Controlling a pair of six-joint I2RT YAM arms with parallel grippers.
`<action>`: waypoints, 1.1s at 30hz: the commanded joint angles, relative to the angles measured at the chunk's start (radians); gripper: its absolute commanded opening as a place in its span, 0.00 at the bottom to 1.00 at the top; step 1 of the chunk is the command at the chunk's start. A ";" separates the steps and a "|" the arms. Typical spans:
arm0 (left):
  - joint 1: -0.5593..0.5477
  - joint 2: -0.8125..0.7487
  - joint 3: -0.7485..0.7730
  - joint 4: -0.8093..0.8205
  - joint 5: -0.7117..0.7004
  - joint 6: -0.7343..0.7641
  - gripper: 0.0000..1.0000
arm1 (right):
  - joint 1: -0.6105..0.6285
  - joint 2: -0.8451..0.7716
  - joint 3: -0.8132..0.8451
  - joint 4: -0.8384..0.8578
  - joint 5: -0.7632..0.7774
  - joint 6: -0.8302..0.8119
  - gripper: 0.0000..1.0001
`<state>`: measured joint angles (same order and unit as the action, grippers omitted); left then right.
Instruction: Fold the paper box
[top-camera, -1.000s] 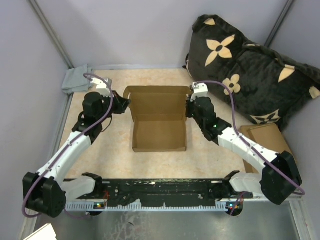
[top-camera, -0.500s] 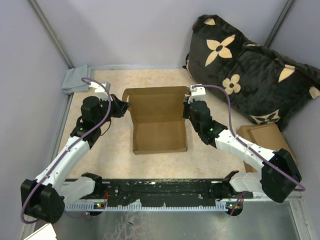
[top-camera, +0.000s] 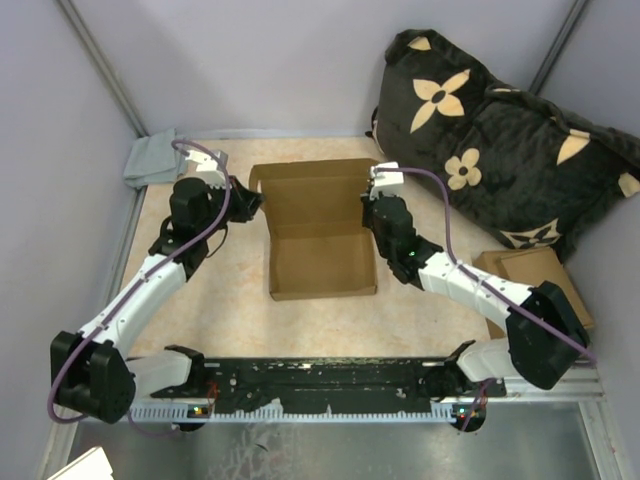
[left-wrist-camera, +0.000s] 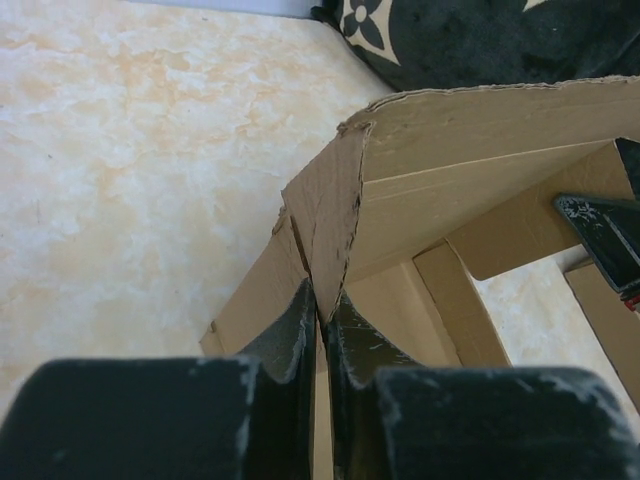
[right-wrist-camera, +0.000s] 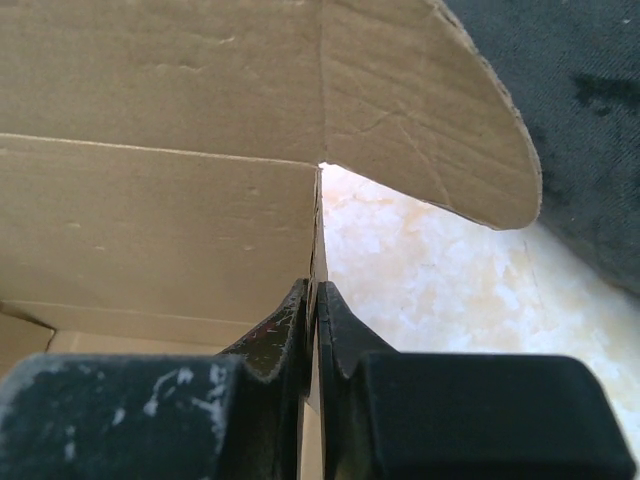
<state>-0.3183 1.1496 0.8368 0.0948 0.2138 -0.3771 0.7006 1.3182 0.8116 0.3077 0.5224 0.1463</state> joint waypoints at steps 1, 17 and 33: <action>-0.026 0.037 0.060 0.057 0.078 0.018 0.09 | 0.031 0.013 0.060 0.201 -0.038 -0.027 0.06; -0.028 0.089 0.089 0.118 0.022 0.061 0.10 | 0.025 0.128 0.108 0.337 -0.032 -0.150 0.08; -0.040 -0.070 -0.100 0.056 0.005 0.024 0.14 | 0.027 -0.067 -0.118 0.104 -0.136 0.094 0.12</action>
<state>-0.3336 1.1282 0.7738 0.1768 0.1627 -0.3225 0.7006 1.3334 0.7273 0.4564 0.4911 0.1246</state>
